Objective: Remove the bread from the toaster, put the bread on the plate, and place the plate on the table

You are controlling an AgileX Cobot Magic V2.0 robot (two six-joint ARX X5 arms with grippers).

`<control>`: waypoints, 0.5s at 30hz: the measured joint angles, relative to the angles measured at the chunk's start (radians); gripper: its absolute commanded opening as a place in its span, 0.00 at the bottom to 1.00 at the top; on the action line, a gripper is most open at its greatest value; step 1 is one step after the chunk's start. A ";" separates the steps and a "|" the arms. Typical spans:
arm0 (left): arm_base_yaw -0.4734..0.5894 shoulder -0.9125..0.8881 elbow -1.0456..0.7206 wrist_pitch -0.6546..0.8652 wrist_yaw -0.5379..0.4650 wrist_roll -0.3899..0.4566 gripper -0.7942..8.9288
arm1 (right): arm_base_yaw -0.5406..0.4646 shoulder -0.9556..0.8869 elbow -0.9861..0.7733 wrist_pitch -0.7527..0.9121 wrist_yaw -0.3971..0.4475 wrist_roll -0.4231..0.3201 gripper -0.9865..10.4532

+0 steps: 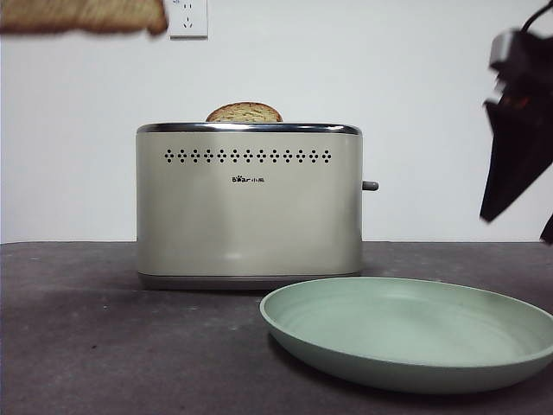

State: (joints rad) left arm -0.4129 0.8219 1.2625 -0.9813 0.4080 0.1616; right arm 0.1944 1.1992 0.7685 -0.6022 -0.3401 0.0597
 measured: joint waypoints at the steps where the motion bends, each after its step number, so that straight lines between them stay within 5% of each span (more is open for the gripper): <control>1: 0.000 -0.016 -0.032 0.011 0.000 -0.005 0.09 | 0.003 0.023 0.000 0.009 0.000 0.000 0.39; 15: 0.000 -0.135 -0.270 0.045 0.040 -0.072 0.09 | 0.040 0.245 0.000 0.109 0.000 0.000 0.25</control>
State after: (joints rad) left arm -0.4129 0.6868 0.9928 -0.9367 0.4480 0.0891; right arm 0.2348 1.4441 0.7689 -0.4927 -0.3401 0.0601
